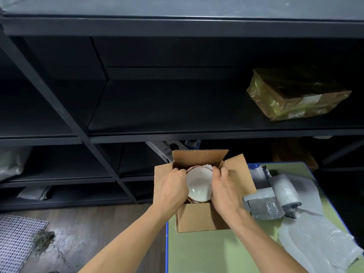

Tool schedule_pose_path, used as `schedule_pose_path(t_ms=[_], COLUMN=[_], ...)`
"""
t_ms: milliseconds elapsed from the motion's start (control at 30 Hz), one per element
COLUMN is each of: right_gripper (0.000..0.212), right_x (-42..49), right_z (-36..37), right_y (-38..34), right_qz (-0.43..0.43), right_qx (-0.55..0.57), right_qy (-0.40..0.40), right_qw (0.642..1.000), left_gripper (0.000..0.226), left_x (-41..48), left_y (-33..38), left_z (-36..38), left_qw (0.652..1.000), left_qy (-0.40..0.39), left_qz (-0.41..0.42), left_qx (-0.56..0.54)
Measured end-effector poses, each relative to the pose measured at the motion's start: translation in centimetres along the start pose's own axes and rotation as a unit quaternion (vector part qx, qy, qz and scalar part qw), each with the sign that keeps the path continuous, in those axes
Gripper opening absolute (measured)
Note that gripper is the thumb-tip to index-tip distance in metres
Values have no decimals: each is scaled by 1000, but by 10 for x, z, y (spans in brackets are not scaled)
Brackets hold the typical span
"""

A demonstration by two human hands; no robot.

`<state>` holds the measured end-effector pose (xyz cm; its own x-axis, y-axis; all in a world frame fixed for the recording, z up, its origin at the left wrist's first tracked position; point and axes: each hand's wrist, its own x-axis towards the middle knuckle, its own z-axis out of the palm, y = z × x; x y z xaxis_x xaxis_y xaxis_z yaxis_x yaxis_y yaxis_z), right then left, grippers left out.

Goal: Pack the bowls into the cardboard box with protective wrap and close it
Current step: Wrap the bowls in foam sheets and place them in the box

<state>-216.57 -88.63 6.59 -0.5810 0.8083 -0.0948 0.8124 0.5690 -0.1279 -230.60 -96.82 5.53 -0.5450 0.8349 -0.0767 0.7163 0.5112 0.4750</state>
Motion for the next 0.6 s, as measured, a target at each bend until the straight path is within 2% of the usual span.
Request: schedule_pose_path(t_ms=[133,500,600], right_gripper=[39,47,37], right_x=[-1,6,2], right_z=[-5,-5,-5], right_y=[4,-1,1], right_qz=[-4,-10,-8], right_qx=[-3,-36,-19], right_qy=[6,-4,13], right_qw=[1000,999,1000], left_gripper=[22,7,9], left_x=[0,0,0], left_y=[-4,3,2], left_z=[-1,-4,-4], left_qw=[1000,1000,1000], left_qy=[1,9,6], left_qz=[4,-11,-19], left_qx=[-7,10,-10])
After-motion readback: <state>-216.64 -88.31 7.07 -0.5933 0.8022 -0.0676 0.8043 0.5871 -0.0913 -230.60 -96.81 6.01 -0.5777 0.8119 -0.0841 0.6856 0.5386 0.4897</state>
